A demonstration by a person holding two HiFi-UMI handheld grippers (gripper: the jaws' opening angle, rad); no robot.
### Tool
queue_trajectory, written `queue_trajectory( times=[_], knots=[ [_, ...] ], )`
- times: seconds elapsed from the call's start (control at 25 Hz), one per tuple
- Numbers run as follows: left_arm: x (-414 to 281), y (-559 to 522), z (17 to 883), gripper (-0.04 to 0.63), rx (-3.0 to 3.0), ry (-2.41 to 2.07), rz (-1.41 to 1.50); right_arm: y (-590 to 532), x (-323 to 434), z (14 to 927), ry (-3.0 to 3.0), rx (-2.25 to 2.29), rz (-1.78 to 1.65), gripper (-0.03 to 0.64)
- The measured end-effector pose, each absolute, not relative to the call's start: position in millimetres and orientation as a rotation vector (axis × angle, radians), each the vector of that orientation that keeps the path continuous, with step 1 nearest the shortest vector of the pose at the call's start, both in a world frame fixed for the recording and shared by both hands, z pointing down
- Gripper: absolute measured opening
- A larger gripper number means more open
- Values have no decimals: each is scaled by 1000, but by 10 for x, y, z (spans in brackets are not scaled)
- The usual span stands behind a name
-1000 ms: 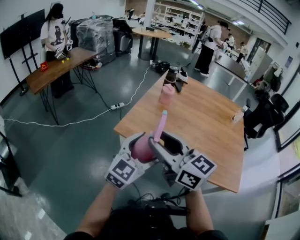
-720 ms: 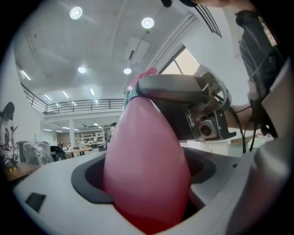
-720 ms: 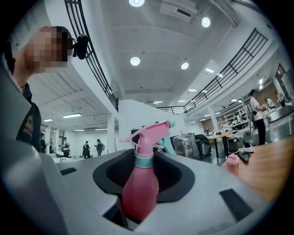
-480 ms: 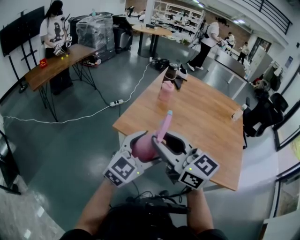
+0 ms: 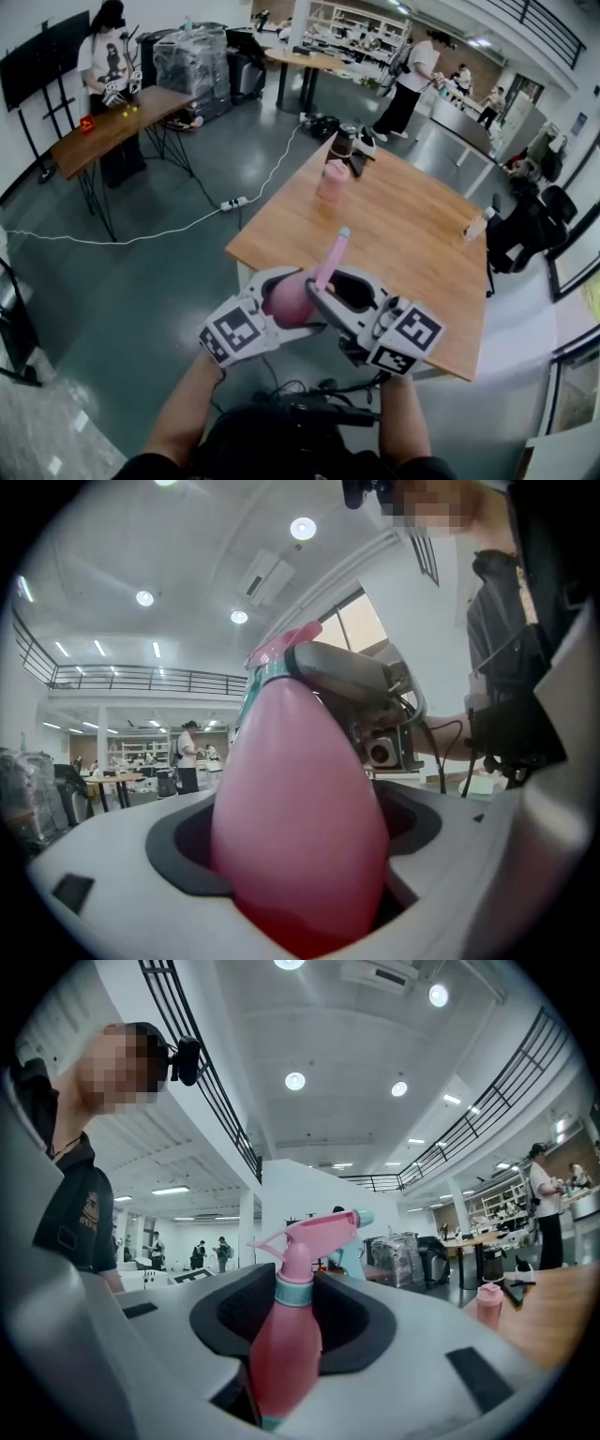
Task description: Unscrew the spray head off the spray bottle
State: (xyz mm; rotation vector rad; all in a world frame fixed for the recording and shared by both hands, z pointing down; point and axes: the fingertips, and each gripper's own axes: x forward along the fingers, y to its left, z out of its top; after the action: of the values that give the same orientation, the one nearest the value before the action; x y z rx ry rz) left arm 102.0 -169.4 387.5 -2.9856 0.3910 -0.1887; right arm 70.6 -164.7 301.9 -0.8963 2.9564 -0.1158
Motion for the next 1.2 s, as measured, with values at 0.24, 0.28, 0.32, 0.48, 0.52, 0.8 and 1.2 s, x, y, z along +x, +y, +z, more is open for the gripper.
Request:
queue_trajectory(
  times=[0.24,0.28,0.32,0.48,0.52,0.8,1.2],
  knots=[
    [990,-1517,3889,440,-3036,129,-204,-1537,679,3022,3001,-760,-103,132],
    [988,-1474,3896,440,-3045,77,-204,-1507,680,3029,3009,-728,-100,132],
    [985,-1429,3899,440,-3052,26,-201,-1475,678,3032,3015,-693,-98,132],
    [969,-1264,3837,440,-3075,-159,-149,-1365,650,3009,3037,-551,-84,133],
    [964,-1234,3827,440,-3083,-202,-136,-1349,642,3000,3045,-514,-81,132],
    [944,-1197,3828,440,-3092,-288,-99,-1330,612,2969,3059,-412,-79,141],
    [889,-1567,3733,440,-3049,141,-10,-1510,682,3012,3009,-660,-110,201]
  ],
)
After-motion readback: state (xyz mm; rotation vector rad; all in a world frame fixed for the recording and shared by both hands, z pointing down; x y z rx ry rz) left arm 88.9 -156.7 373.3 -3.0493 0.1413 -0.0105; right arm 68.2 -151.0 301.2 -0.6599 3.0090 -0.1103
